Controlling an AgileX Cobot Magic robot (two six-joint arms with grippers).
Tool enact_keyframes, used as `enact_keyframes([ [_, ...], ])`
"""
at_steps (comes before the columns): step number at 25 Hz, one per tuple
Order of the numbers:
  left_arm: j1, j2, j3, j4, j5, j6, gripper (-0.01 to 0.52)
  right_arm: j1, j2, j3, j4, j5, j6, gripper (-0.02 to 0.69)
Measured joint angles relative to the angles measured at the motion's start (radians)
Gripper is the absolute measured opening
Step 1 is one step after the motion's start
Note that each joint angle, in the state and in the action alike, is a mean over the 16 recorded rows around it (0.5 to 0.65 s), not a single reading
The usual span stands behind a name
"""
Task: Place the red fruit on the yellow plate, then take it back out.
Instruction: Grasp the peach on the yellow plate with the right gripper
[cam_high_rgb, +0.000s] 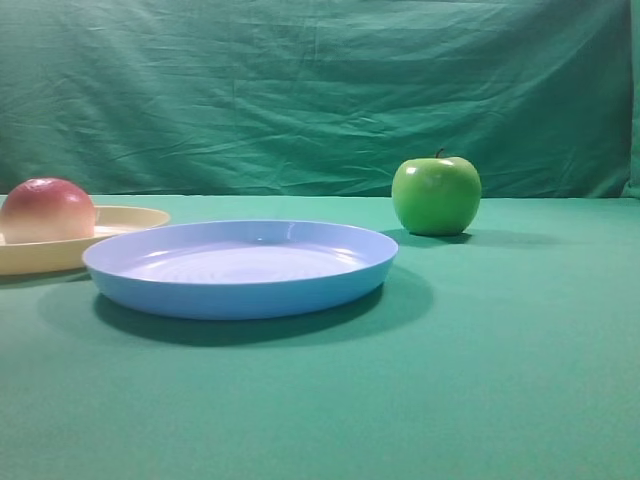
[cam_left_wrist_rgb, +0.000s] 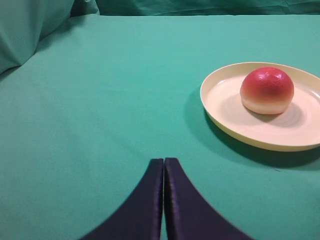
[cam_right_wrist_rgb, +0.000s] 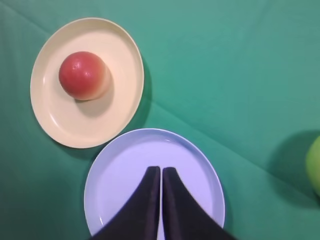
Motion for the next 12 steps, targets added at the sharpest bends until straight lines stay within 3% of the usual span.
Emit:
enact_keyframes([
  [12, 0.0, 0.0, 0.0, 0.0, 0.0, 0.0, 0.0, -0.138, -0.458, 0.522, -0.111, -0.247, 0.127, 0.0],
])
